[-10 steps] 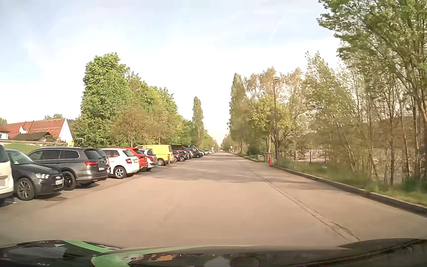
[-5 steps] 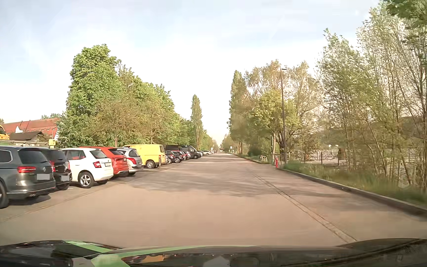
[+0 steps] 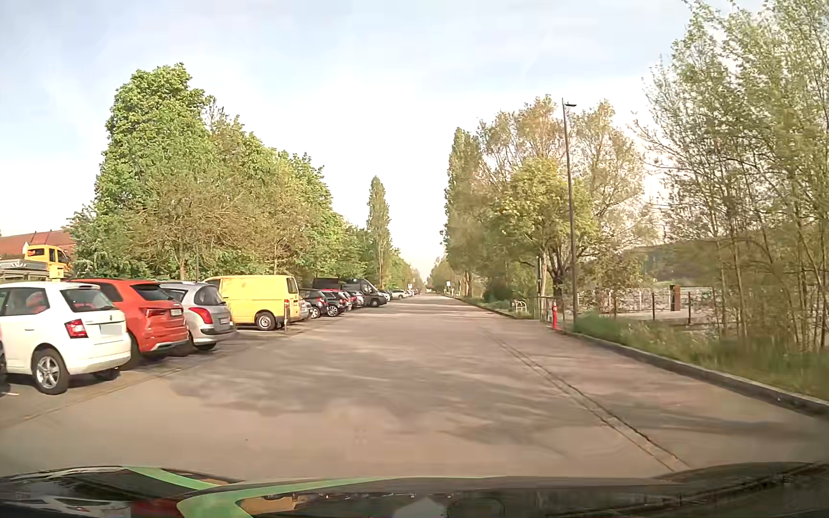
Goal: Follow the waypoints while adhering to traffic rules and regulations
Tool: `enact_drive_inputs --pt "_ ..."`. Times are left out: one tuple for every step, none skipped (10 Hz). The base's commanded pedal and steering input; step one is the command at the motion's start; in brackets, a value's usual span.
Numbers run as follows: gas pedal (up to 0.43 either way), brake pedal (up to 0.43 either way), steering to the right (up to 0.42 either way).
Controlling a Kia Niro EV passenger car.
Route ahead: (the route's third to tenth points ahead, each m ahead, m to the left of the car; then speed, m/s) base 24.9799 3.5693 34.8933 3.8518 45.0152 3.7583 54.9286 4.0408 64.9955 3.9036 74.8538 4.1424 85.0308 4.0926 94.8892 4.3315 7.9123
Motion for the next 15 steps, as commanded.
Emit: enact_drive_inputs --pt "0.098 0.0 0.0" --pt "0.098 0.0 0.0" --pt "0.098 0.0 0.0" --pt "0.098 0.0 0.0" --pt "0.098 0.0 0.0" --pt "0.098 0.0 0.0" --pt "0.087 0.0 0.0" --pt "0.067 0.0 0.0" --pt "0.067 0.0 0.0" --pt "0.067 0.0 0.0" --pt "0.067 0.0 0.0" --pt "0.079 0.0 0.0" --pt "0.079 0.0 0.0" --pt "0.079 0.0 0.0" --pt "0.079 0.0 0.0"
